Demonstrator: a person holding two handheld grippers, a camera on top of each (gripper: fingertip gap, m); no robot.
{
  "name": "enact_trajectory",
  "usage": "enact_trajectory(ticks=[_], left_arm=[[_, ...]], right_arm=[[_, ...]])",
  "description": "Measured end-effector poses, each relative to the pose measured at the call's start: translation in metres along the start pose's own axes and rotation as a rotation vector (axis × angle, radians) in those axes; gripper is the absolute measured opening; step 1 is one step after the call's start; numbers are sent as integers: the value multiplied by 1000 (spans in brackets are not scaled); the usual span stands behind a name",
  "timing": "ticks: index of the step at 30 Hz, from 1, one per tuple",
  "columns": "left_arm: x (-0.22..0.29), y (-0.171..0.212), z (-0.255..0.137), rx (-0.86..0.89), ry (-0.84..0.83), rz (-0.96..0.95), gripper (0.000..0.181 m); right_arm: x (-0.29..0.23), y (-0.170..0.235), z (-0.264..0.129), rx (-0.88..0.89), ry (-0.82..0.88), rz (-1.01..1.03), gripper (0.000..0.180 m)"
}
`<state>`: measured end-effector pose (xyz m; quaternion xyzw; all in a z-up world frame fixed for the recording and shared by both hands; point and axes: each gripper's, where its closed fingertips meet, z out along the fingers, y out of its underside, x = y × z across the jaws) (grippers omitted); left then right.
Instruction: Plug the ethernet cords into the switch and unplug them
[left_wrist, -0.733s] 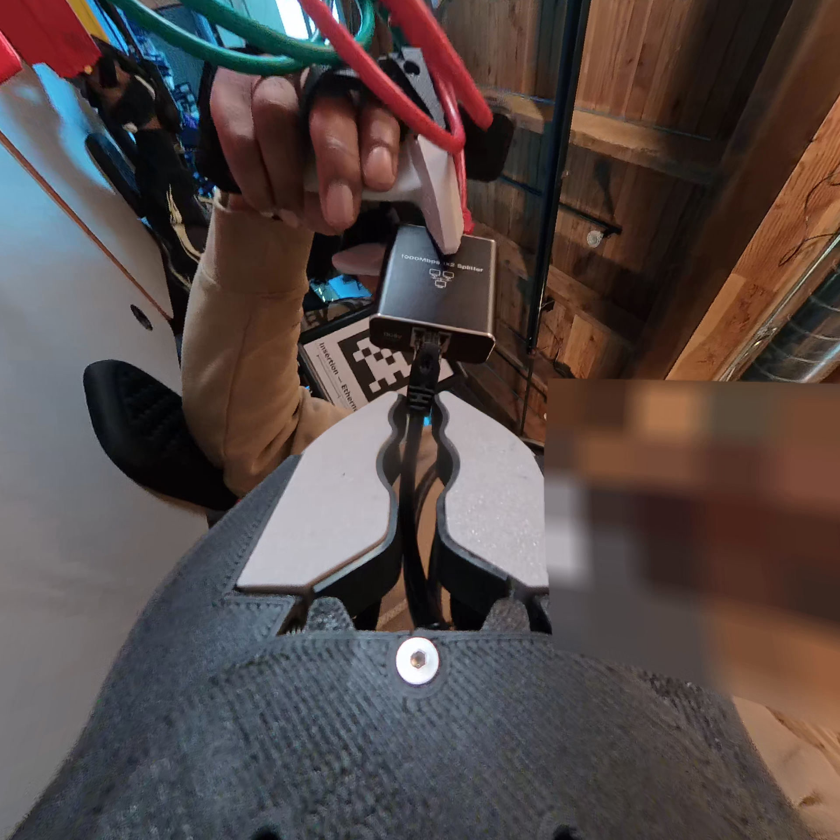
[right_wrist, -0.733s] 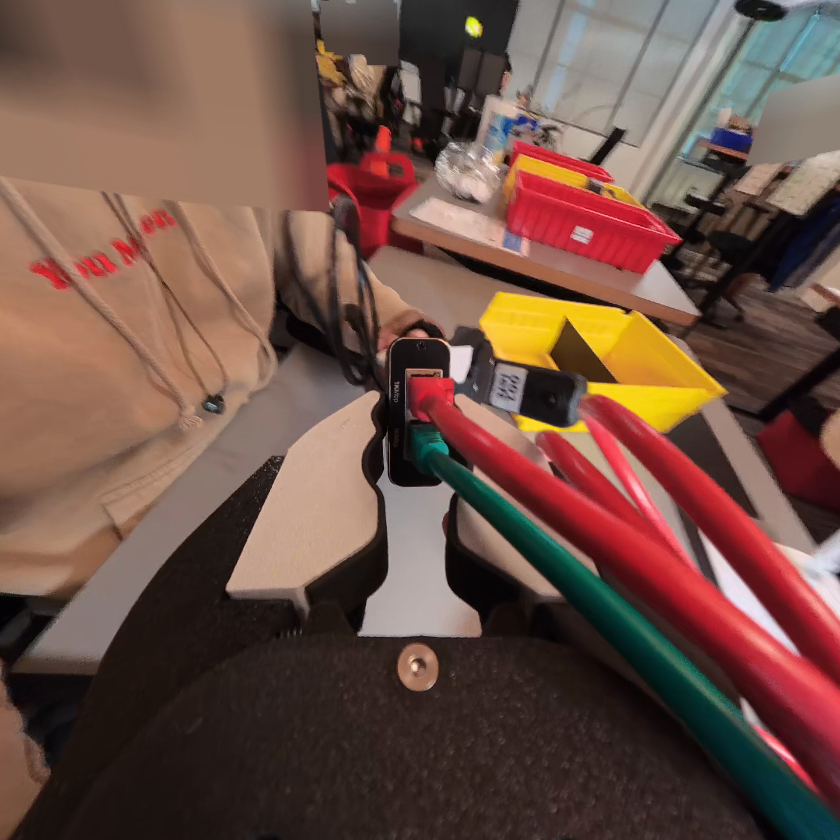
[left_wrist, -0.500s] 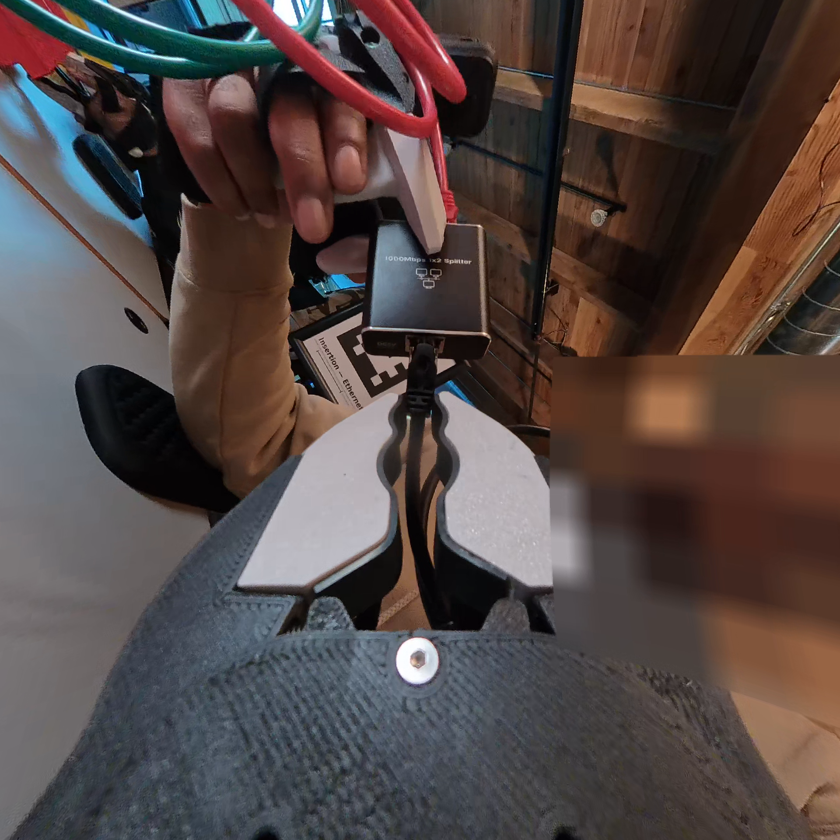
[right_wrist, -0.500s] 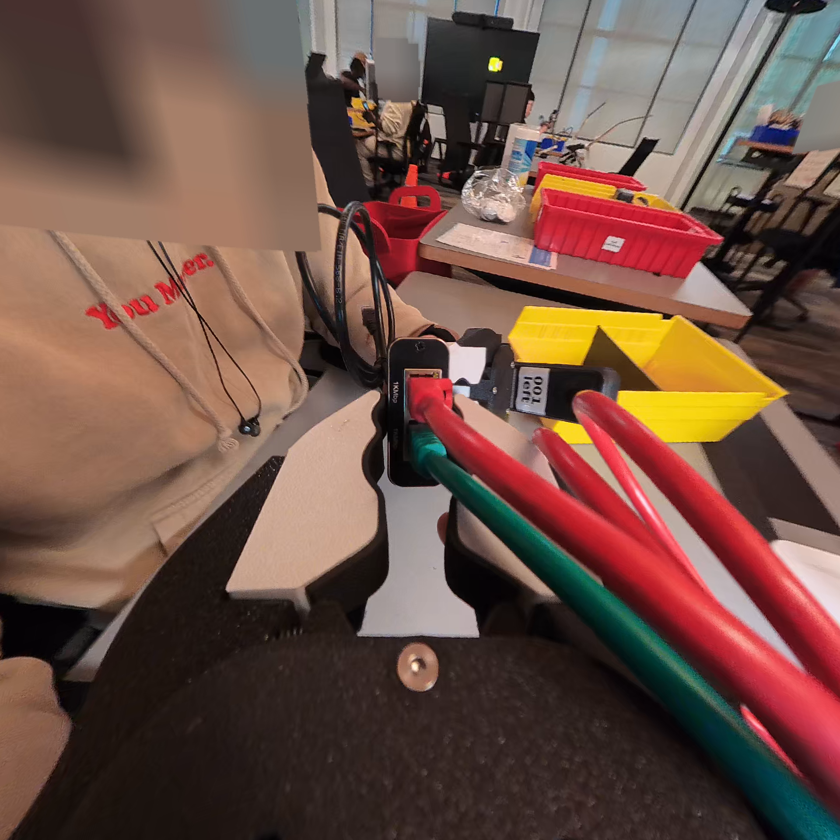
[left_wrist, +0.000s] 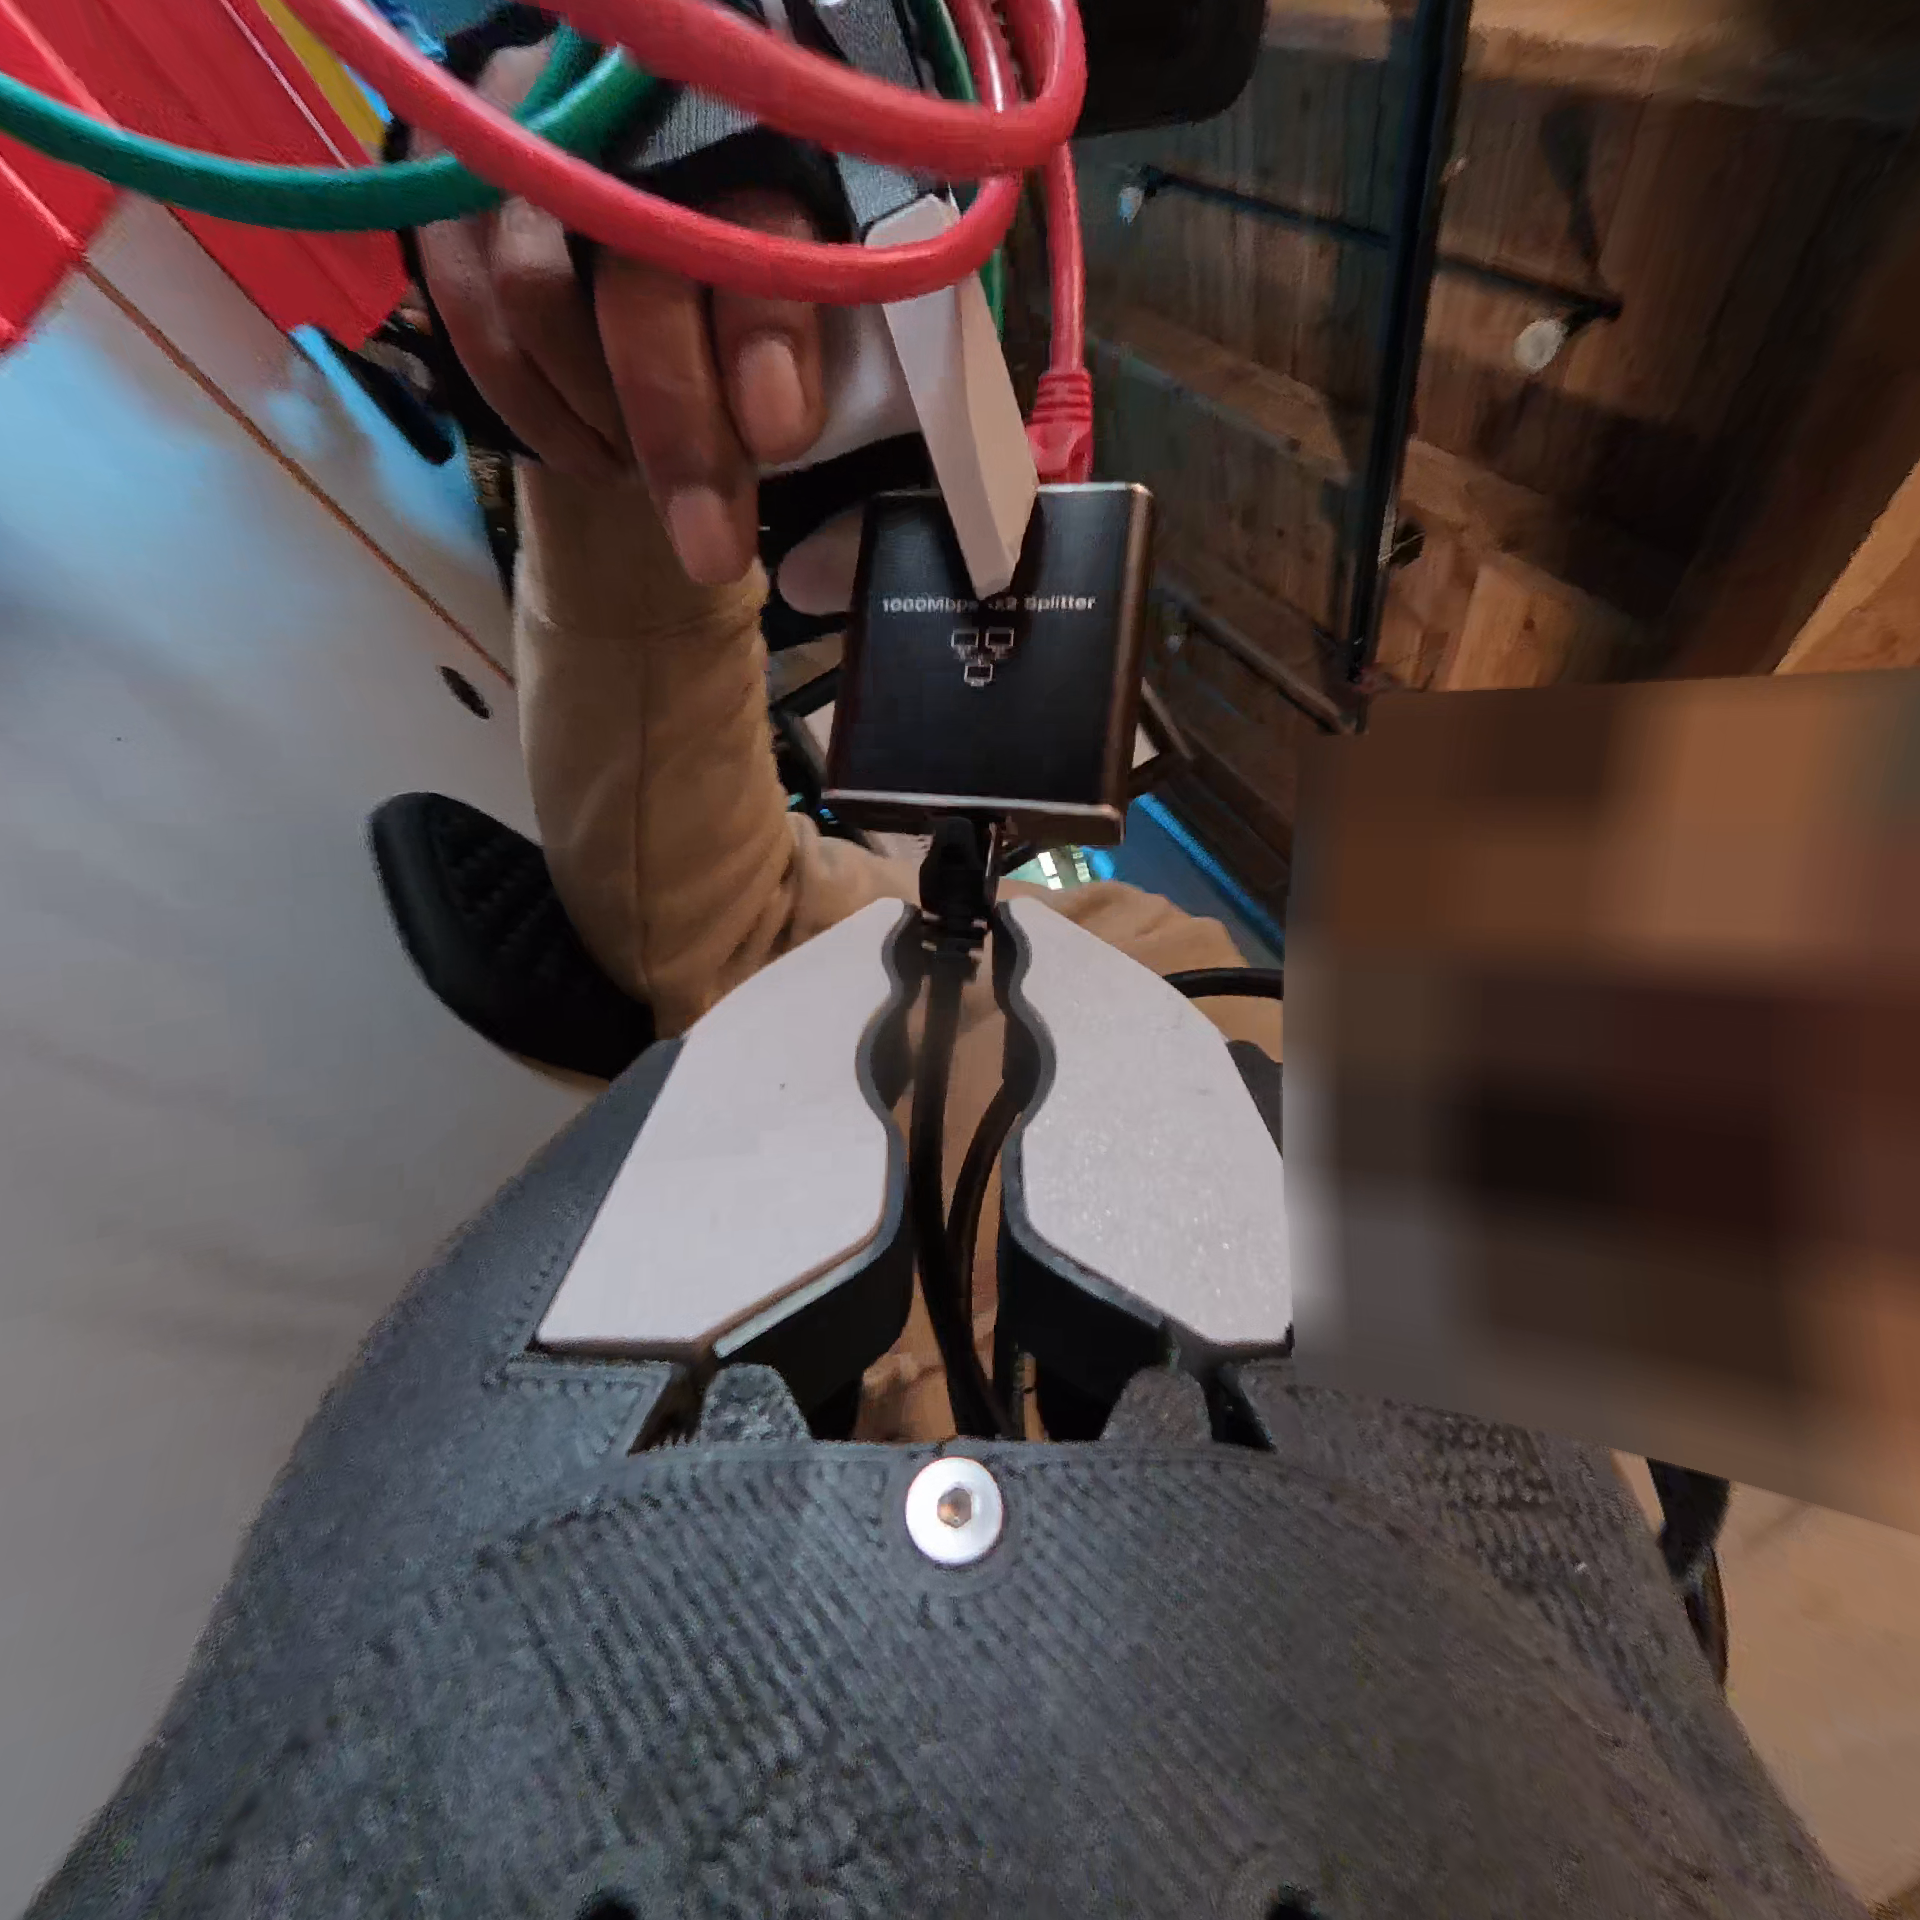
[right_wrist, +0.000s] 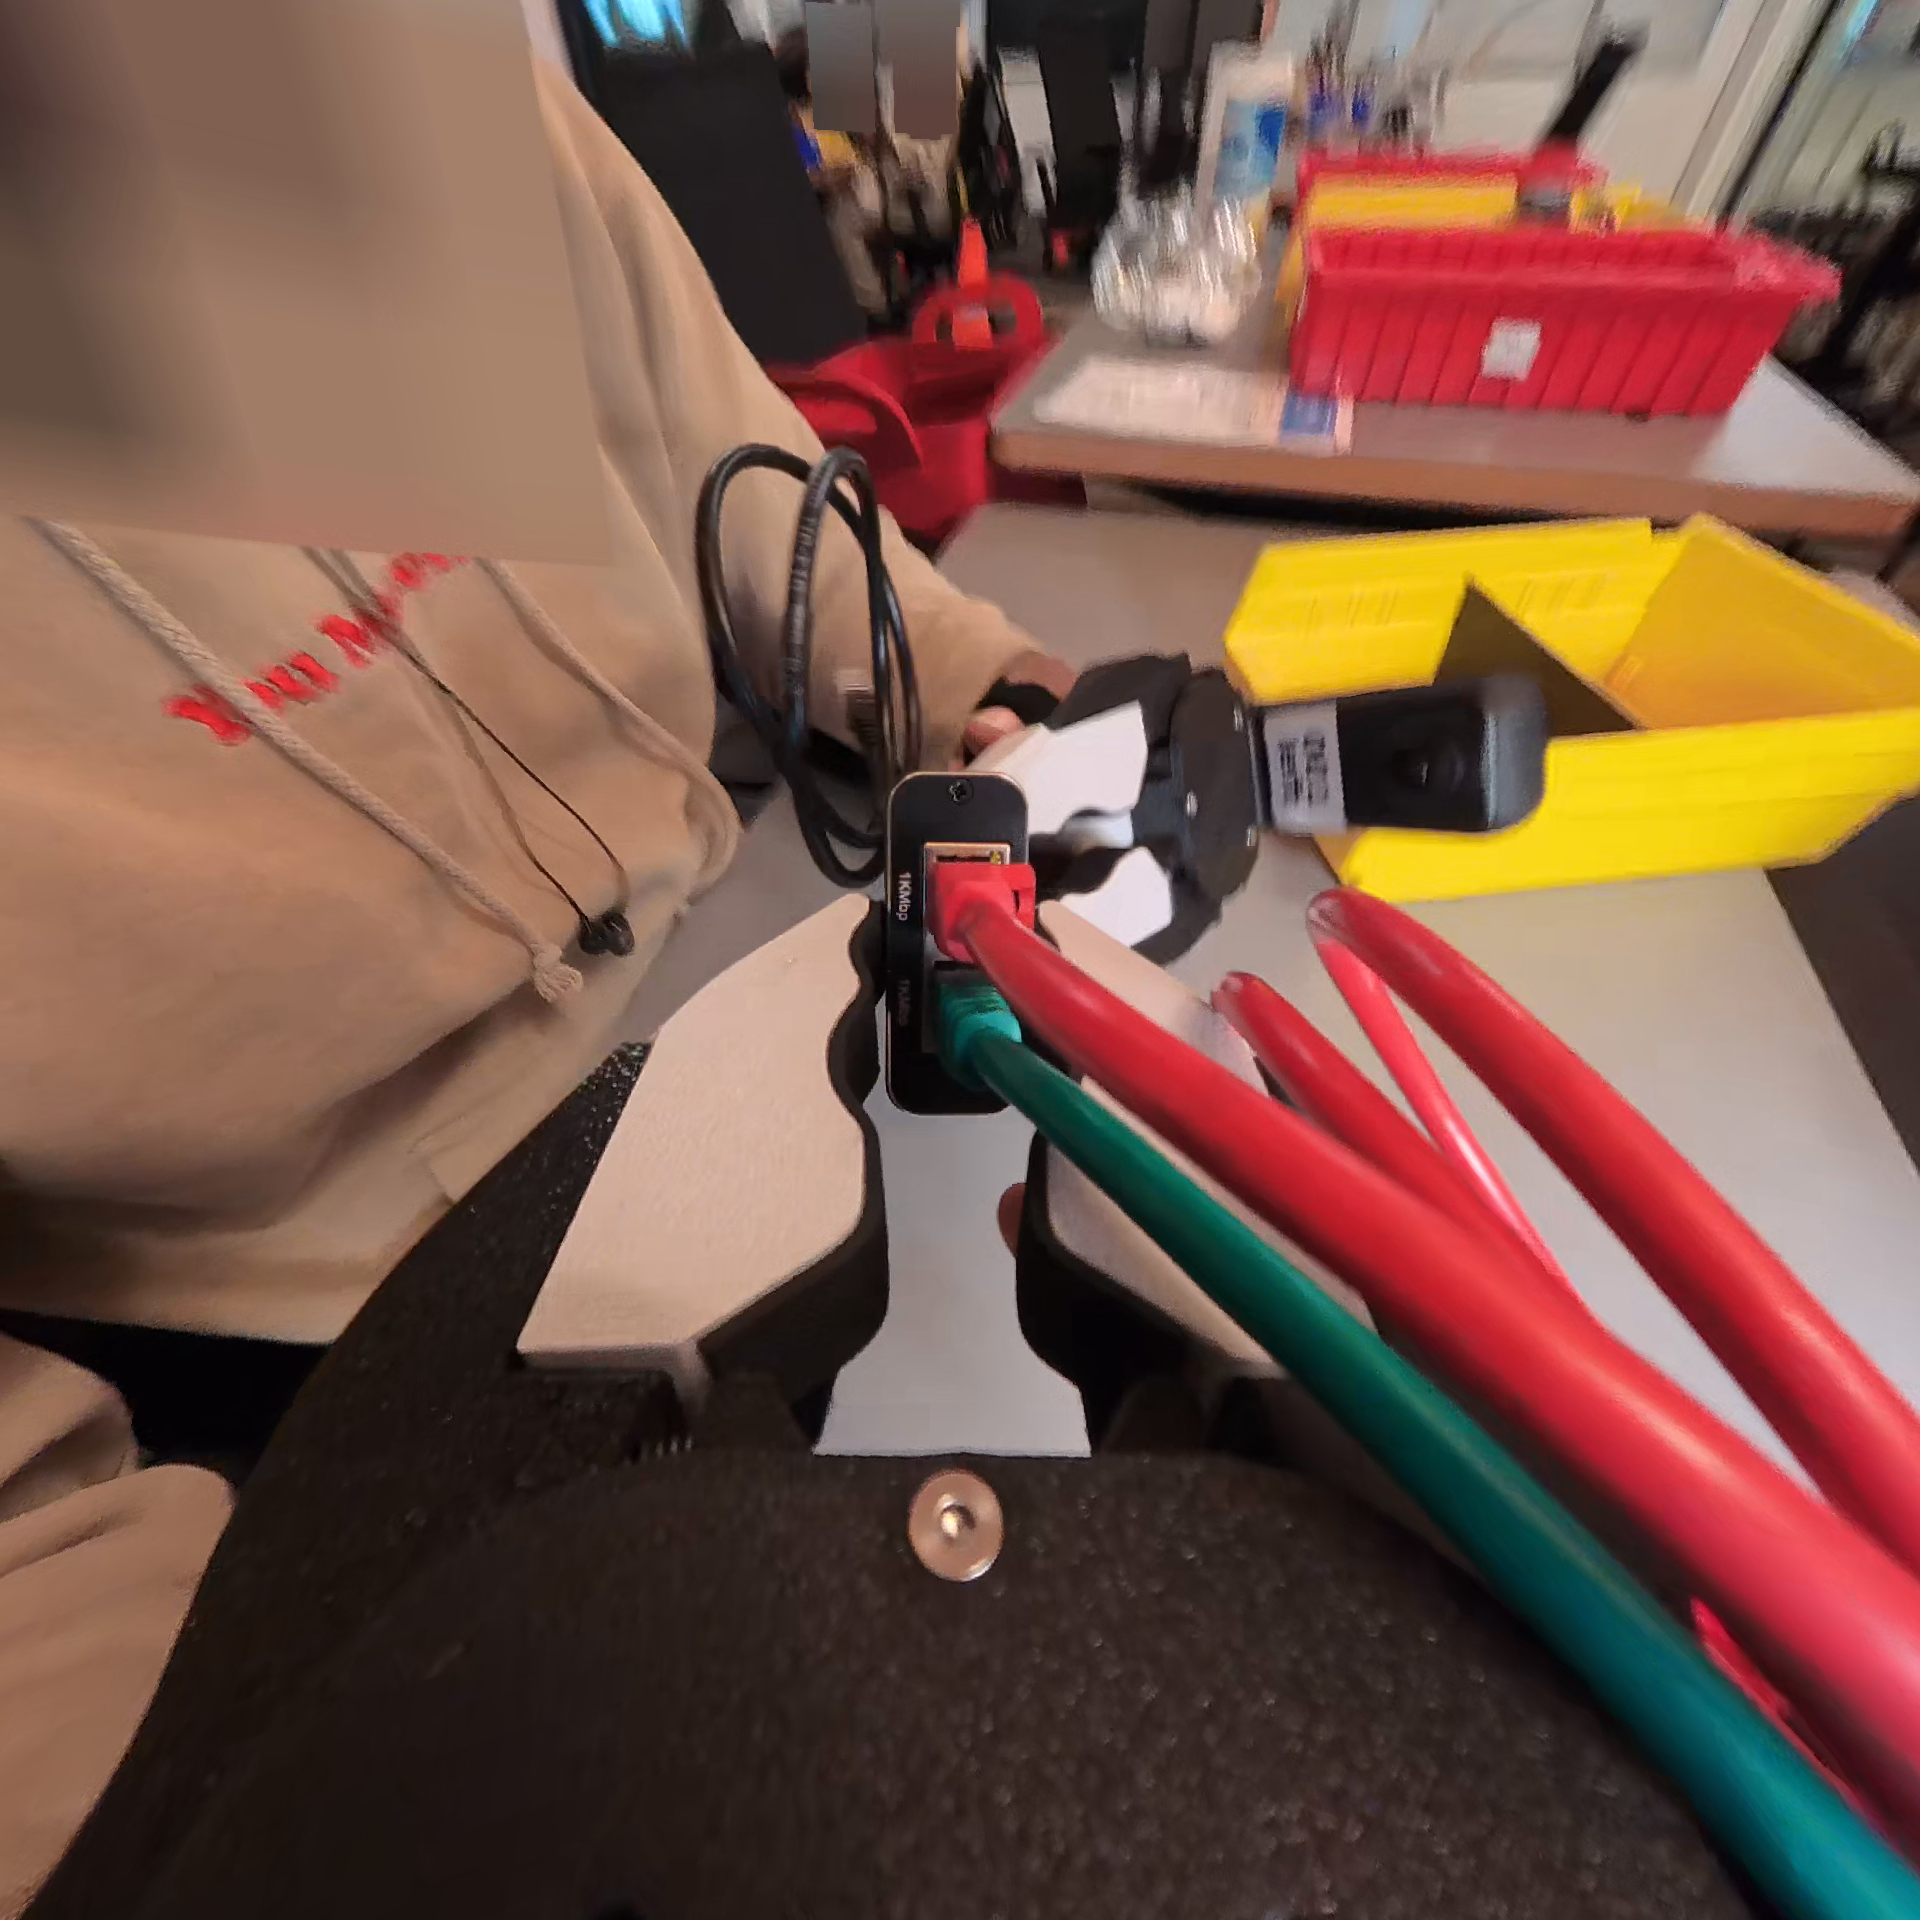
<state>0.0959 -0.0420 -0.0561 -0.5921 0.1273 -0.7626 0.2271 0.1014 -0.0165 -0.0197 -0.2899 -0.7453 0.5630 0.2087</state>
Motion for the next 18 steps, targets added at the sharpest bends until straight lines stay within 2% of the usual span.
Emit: enact_trajectory(ticks=[1, 6, 9, 12, 15, 18], left_arm=[[-6, -2, -4, -1, -46, 43, 15], [-14, -26, -34, 22, -386, 419, 35], [-8, -26, -30, -26, -500, 581, 41], [-27, -16, -23, -145, -683, 716, 47], [-45, -16, -33, -191, -851, 764, 26], [-43, -36, -54, -69, -905, 718, 25]], right_arm=[[4, 4, 4, -38, 28, -4, 24], [12, 16, 7, -112, 77, 28, 24], [22, 30, 10, -158, 104, 104, 24], [29, 40, 24, -175, 81, 190, 24], [40, 49, 37, -195, 94, 267, 27], [70, 42, 30, -99, 261, 448, 34]])
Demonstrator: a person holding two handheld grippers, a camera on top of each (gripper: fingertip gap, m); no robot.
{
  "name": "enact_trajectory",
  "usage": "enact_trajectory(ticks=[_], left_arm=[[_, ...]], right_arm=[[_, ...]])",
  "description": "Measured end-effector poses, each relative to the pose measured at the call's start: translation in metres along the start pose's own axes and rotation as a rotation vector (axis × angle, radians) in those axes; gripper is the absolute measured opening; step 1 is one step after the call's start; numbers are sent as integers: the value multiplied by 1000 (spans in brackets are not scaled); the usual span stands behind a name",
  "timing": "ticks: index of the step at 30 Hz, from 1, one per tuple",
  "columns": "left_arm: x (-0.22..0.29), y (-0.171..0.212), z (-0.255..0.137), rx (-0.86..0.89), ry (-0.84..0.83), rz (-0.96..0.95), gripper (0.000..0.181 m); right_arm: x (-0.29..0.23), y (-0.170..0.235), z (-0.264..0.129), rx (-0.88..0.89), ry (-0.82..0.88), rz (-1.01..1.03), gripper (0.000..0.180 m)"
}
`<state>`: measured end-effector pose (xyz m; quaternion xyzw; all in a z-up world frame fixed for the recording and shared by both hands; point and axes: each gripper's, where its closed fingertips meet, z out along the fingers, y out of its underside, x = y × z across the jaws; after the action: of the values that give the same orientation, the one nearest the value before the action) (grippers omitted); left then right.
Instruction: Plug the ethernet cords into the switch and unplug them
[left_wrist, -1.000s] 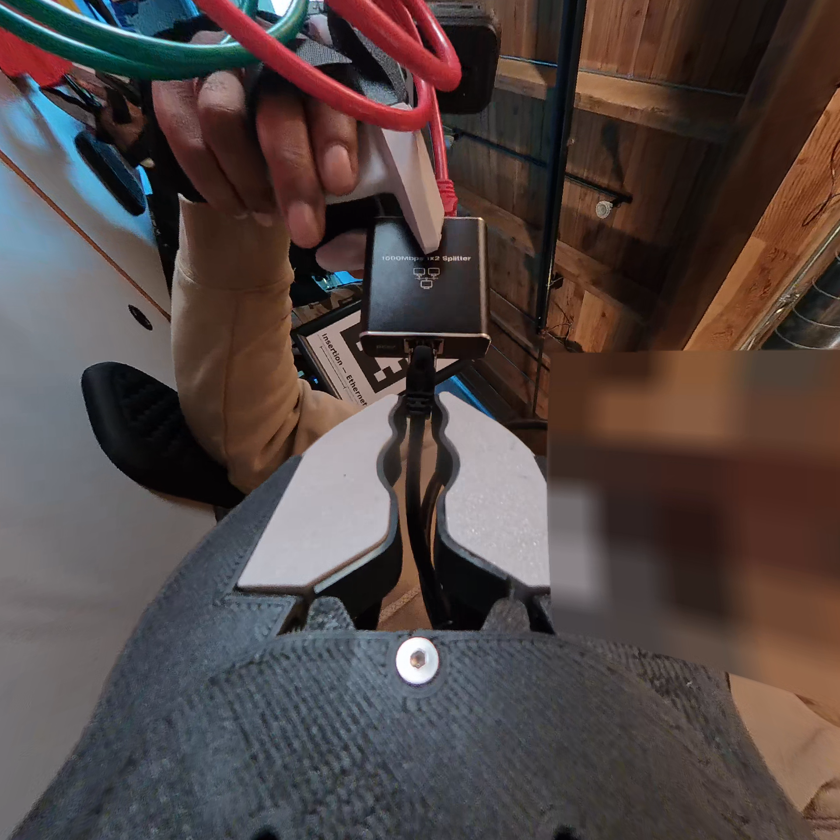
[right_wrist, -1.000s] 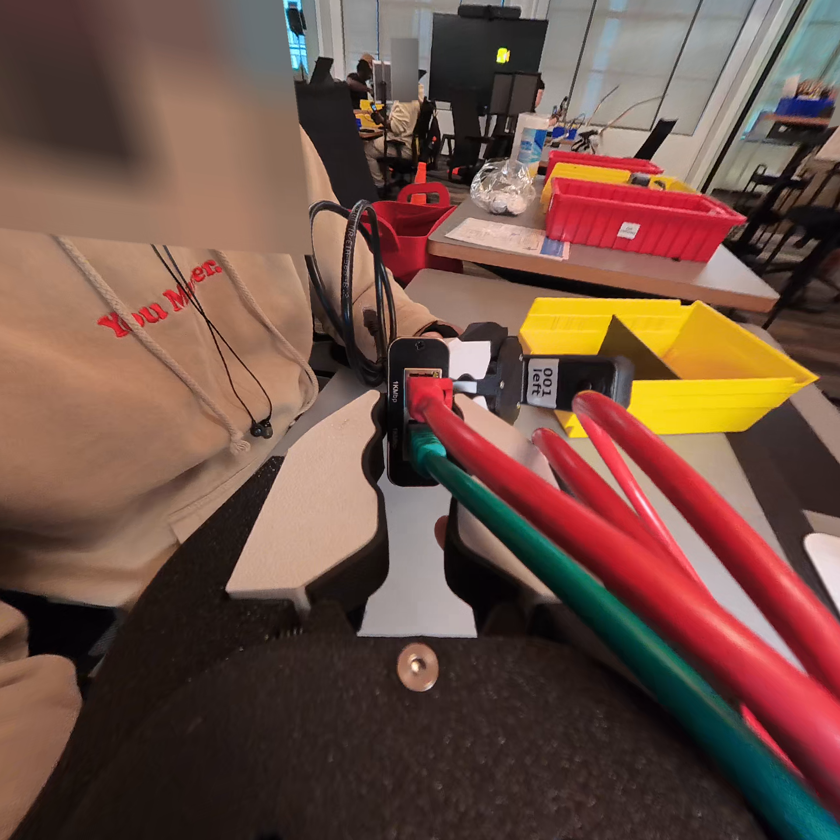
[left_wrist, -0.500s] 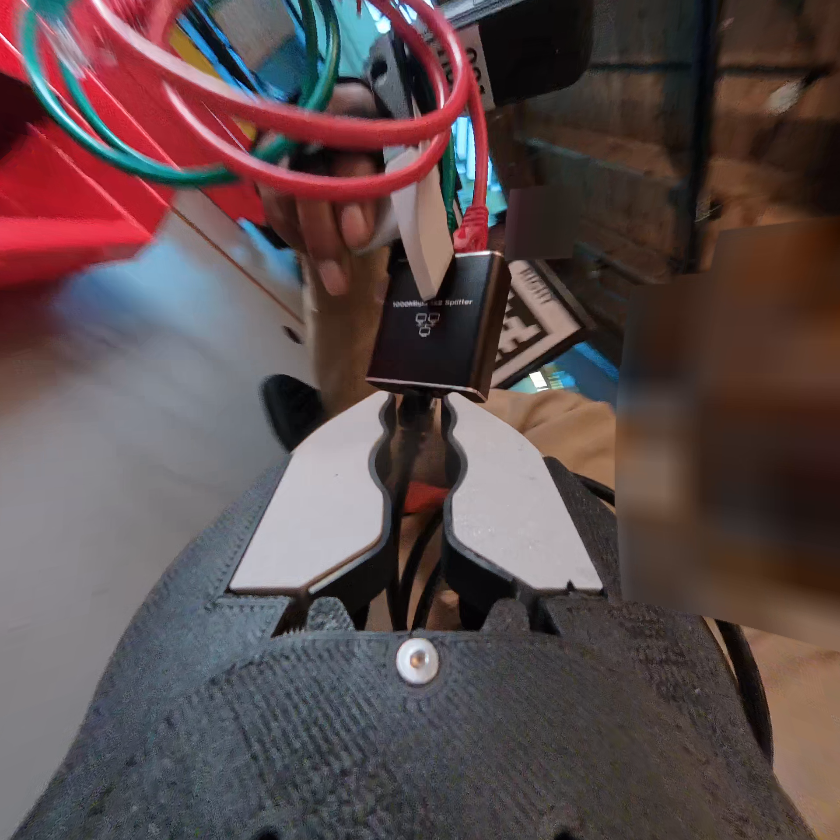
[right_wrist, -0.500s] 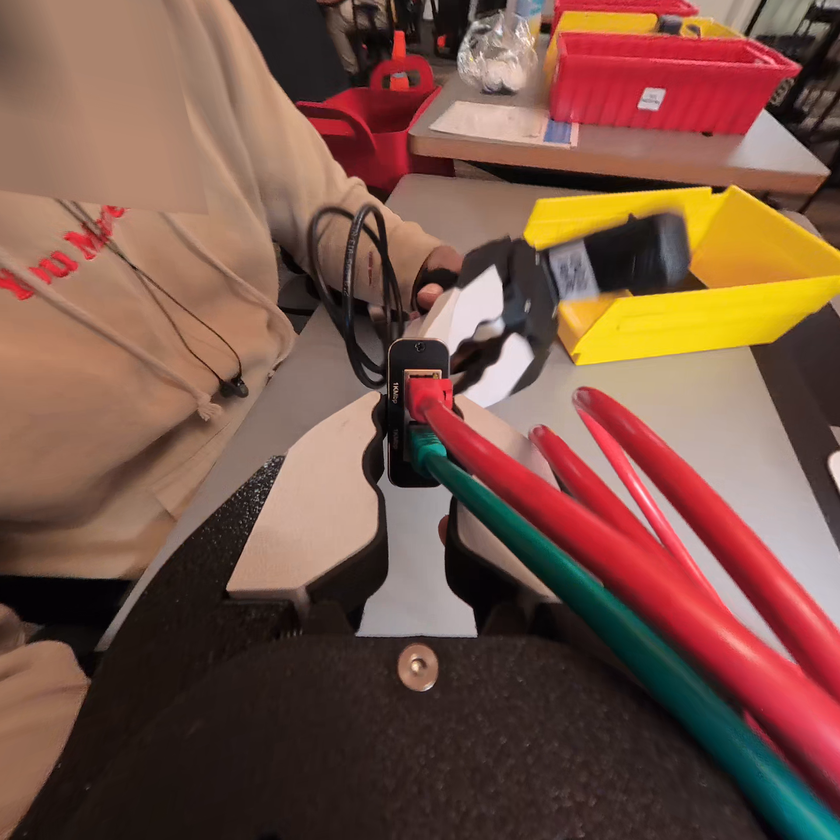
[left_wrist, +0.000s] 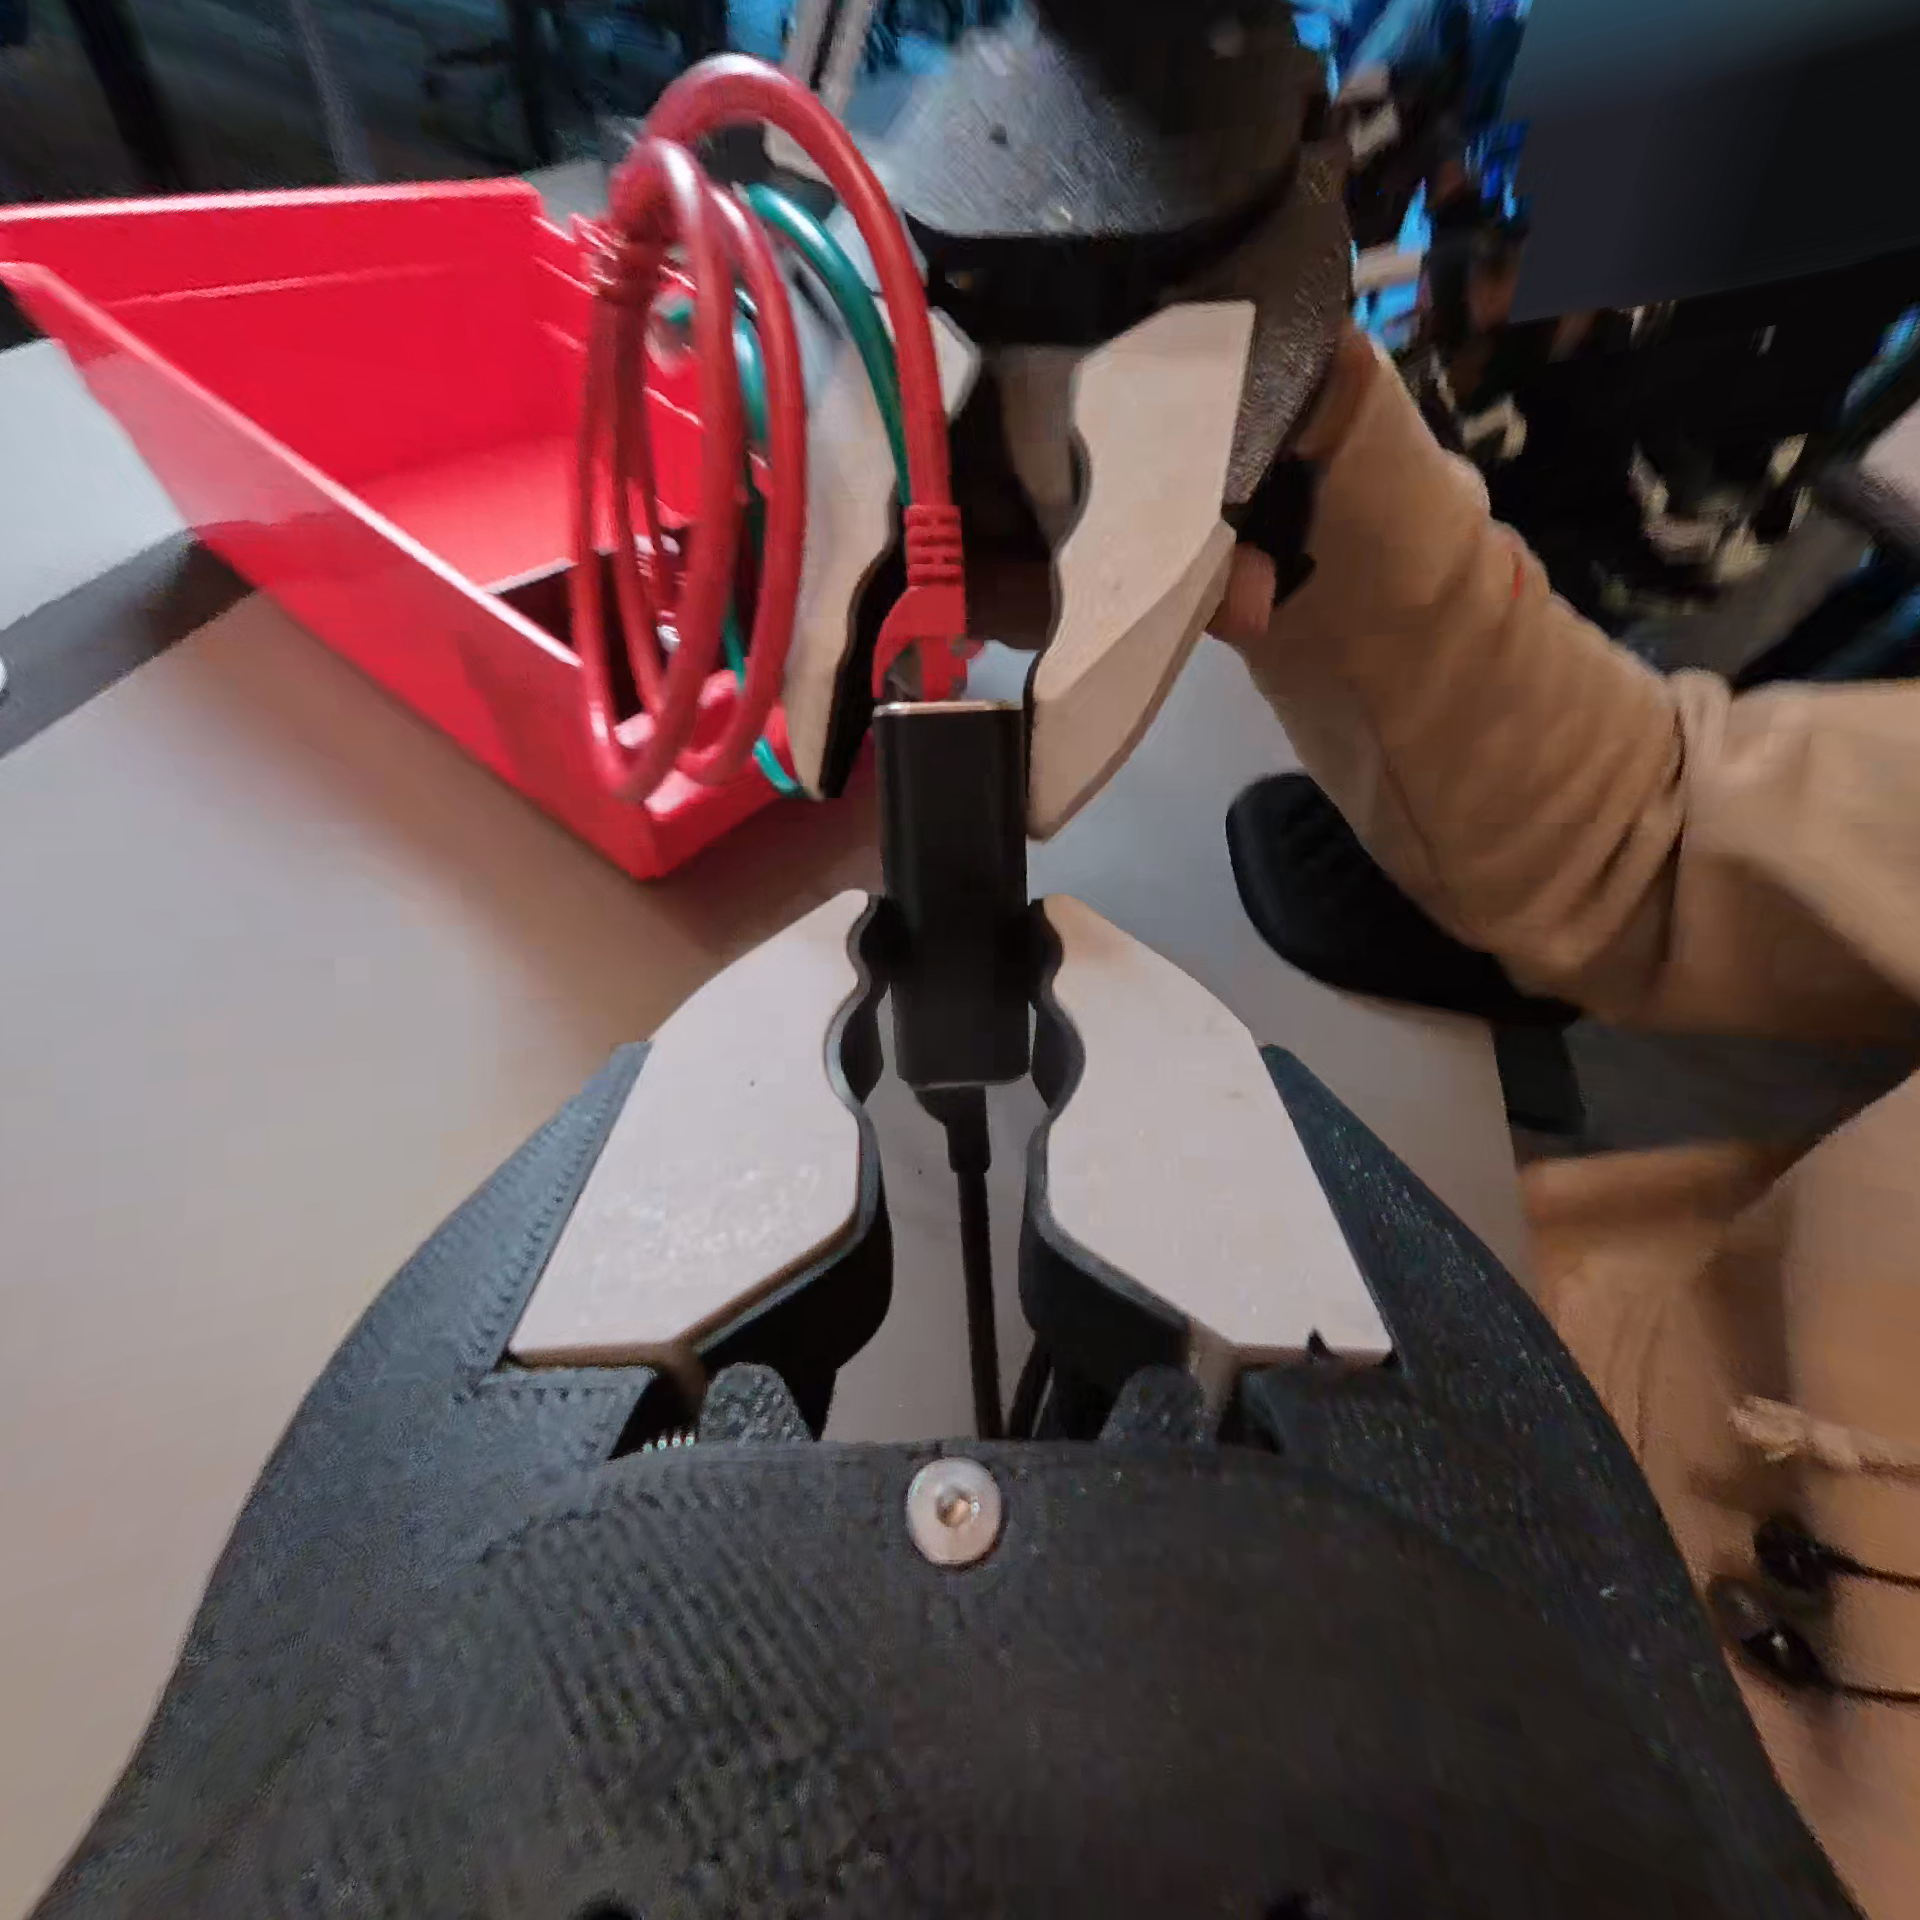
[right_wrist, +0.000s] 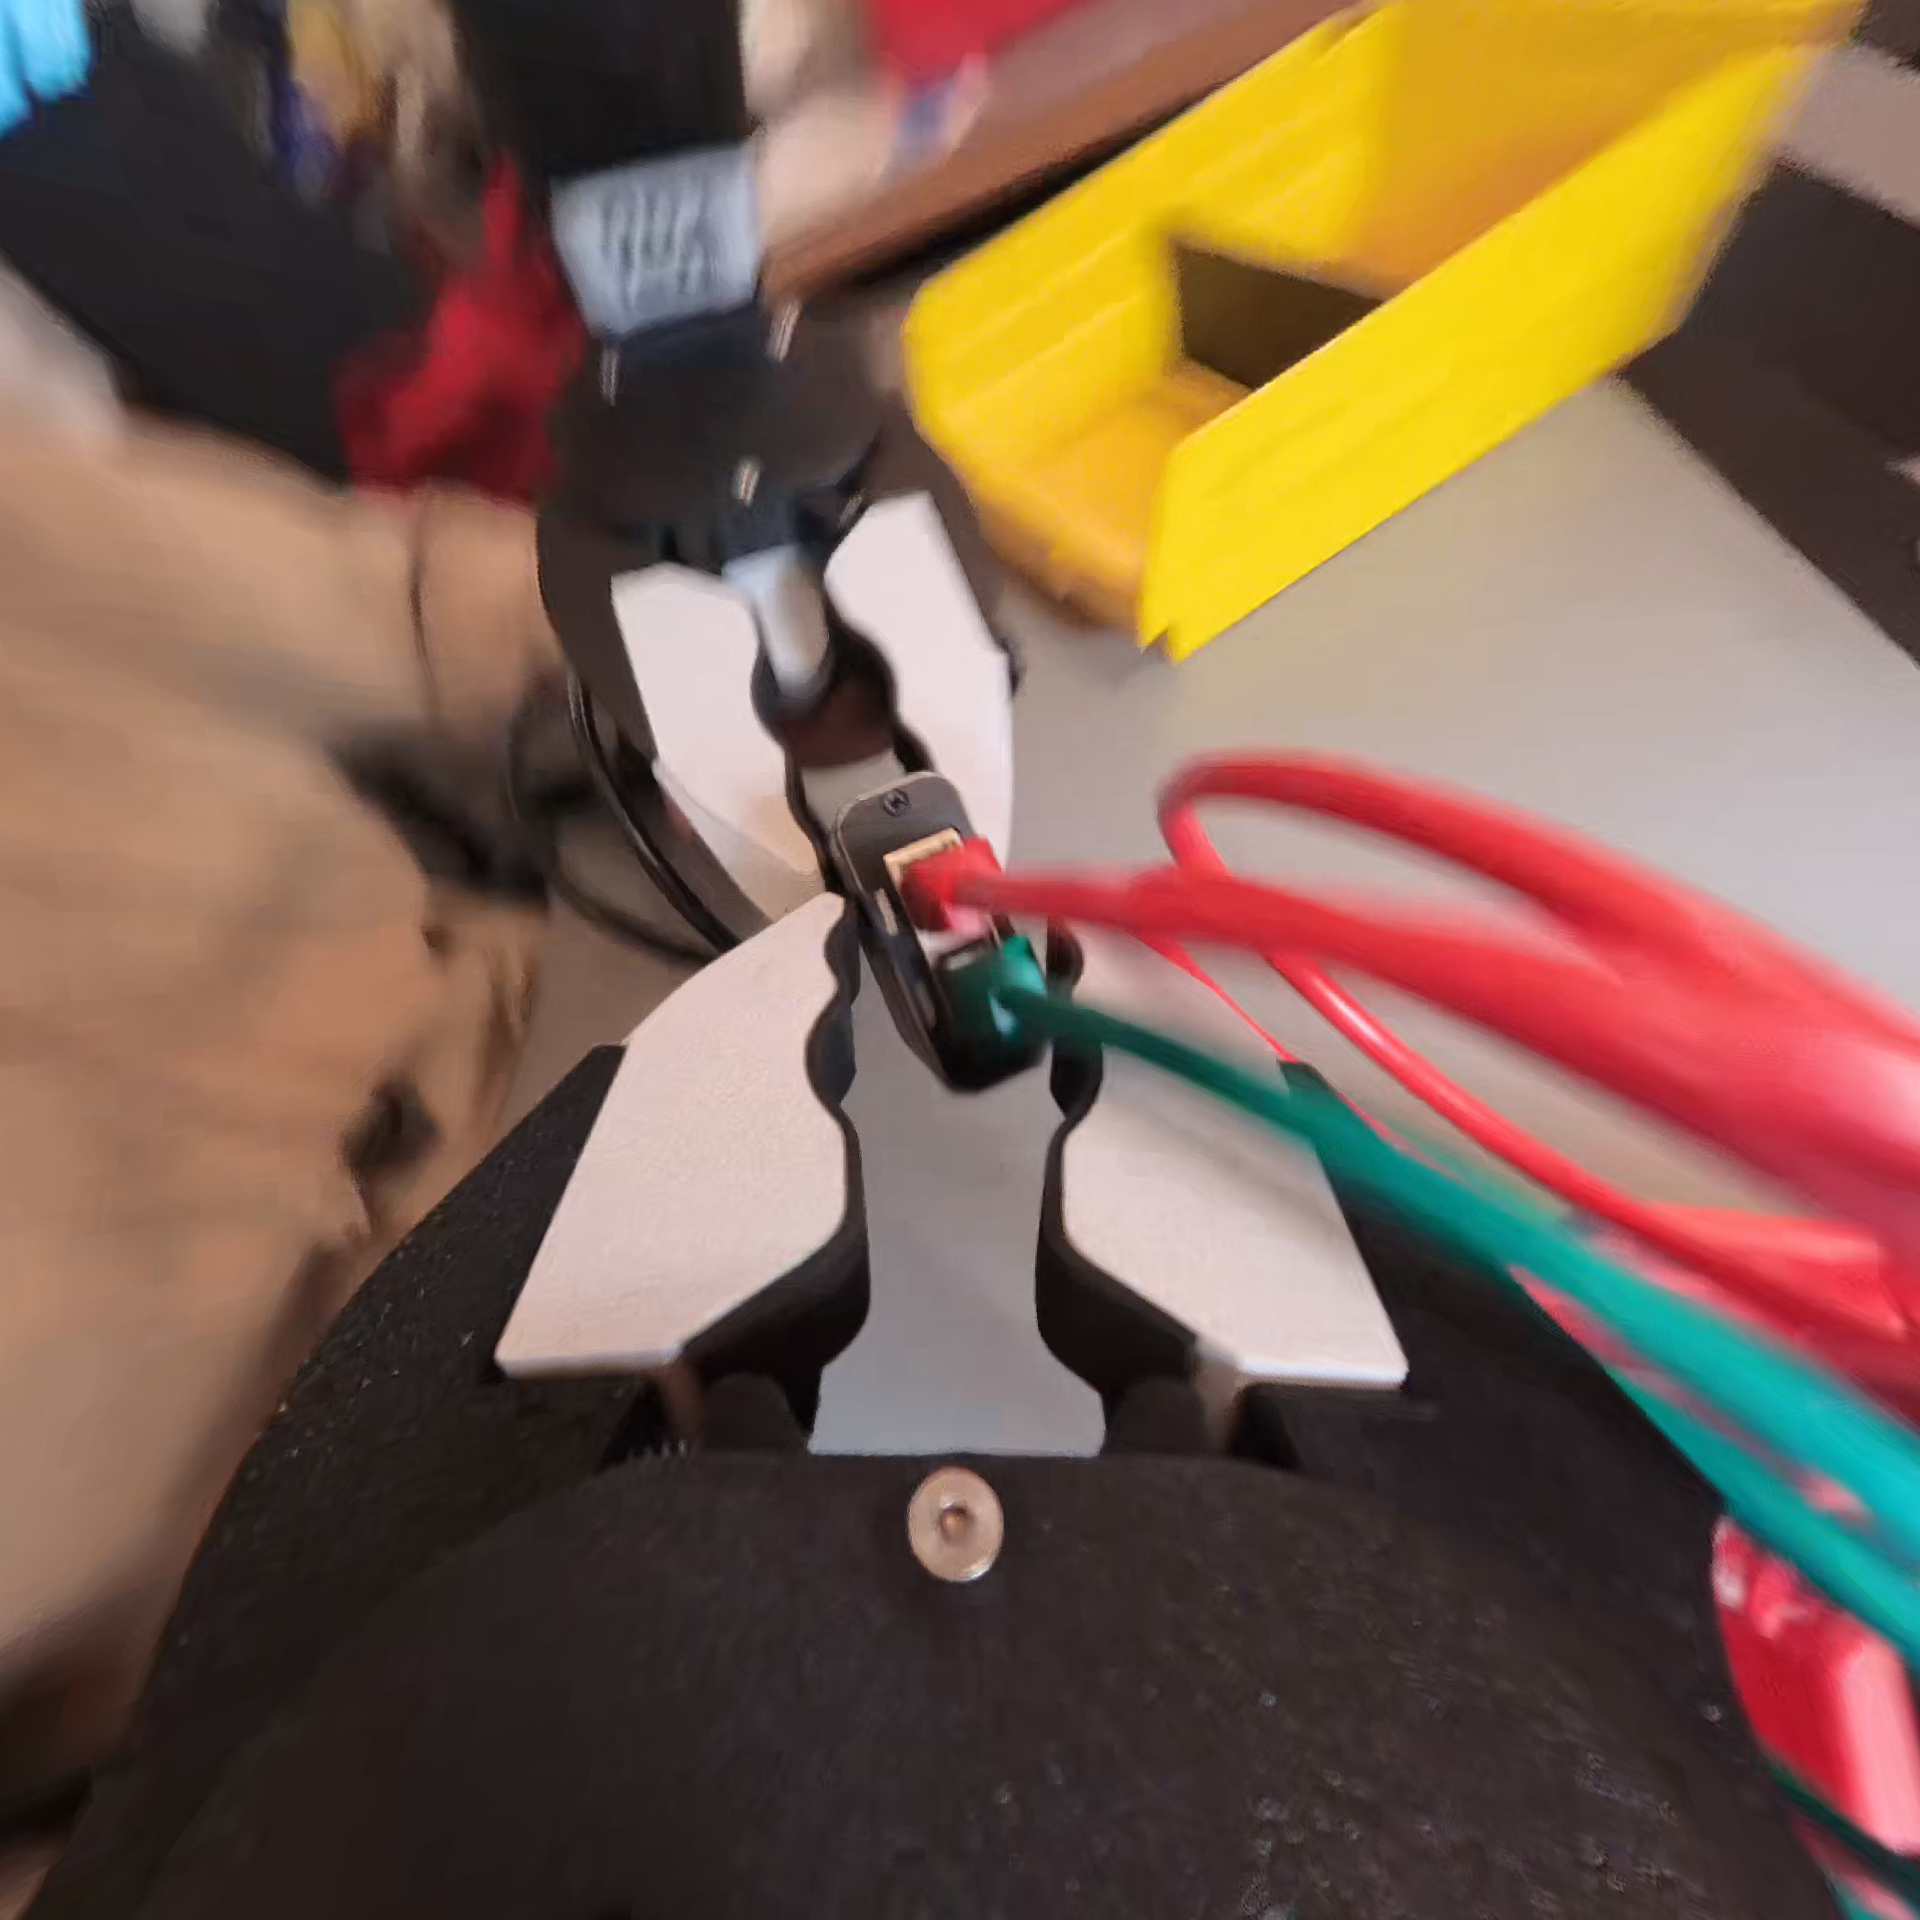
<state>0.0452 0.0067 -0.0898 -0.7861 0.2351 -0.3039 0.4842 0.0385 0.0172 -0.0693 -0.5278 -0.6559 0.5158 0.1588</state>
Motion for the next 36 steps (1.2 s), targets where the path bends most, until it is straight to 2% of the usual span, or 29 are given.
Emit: enact_trajectory(ticks=[2, 4, 8, 13, 15, 18, 24, 27, 29, 30, 33, 36], left_arm=[[-16, -12, -13, 87, -3, -90, 25], [-36, -19, -27, 147, -81, -118, 25], [-44, -44, -48, 305, -172, -70, 25], [-37, -66, -64, 437, -363, 124, 25], [-33, -70, -67, 466, -457, 204, 25], [-26, -73, -67, 481, -544, 286, 25], [-19, -68, -56, 419, -589, 381, 25], [-11, -64, -46, 367, -489, 419, 33], [2, -57, -36, 276, -325, 417, 46], [7, -54, -36, 249, -249, 393, 43], [9, -60, -45, 294, -111, 220, 40], [5, -57, -41, 313, 49, -75, 44]], right_arm=[[10, -18, -10, 119, 47, 106, 34], [9, -24, -16, 158, 64, 113, 33], [9, -38, -9, 219, 155, 57, 39], [-3, -70, 21, 388, 227, 16, 62], [-4, -78, 24, 445, 277, 23, 69], [-3, -81, 22, 485, 326, 47, 63], [2, -81, 19, 485, 337, 63, 62], [2, -82, 12, 472, 293, 51, 61], [0, -78, 7, 417, 240, 11, 61], [1, -75, 2, 390, 230, -19, 61], [1, -68, -10, 325, 239, -113, 60], [0, -63, -6, 239, 326, -245, 58]])
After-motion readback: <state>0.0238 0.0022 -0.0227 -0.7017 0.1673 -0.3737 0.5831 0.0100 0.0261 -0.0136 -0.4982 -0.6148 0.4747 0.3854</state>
